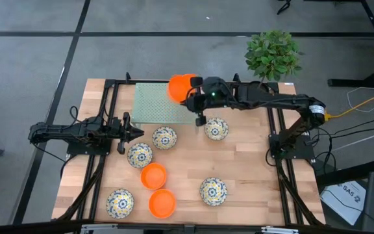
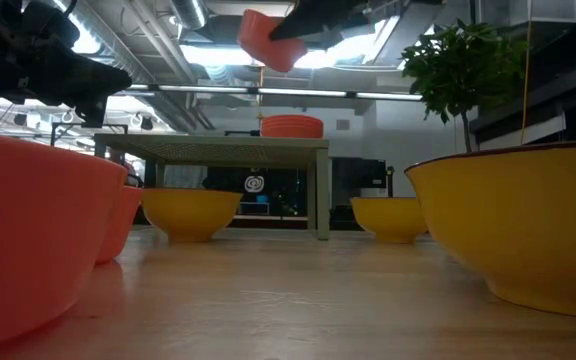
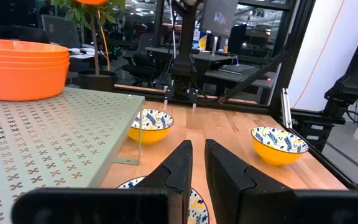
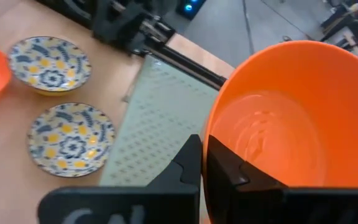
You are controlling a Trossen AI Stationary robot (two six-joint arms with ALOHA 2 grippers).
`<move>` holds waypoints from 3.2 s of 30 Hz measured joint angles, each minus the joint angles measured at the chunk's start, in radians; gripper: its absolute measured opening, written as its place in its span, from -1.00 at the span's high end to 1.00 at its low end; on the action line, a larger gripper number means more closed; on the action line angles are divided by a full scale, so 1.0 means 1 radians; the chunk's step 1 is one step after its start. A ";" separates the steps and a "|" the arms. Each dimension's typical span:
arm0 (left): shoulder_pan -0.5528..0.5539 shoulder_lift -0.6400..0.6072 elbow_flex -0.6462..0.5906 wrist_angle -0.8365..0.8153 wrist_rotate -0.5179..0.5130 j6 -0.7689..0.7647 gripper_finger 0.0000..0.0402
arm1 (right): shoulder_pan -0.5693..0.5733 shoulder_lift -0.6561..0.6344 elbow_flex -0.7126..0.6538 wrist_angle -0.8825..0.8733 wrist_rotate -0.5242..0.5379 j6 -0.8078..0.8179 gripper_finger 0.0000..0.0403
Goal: Pick & Place Mini bowls
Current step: Stack the orange bowl on top of the other orange bowls on the shelf
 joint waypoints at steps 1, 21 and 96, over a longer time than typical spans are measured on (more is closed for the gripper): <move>0.000 0.000 0.000 0.000 0.000 0.000 0.81 | -0.009 0.000 0.000 0.003 0.000 0.000 0.95; 0.000 0.000 0.000 0.000 0.000 0.000 0.81 | -0.171 0.000 0.000 -0.012 0.000 0.051 0.95; 0.000 0.000 0.000 0.000 0.000 0.000 0.81 | -0.165 0.078 0.000 -0.047 -0.063 0.135 0.08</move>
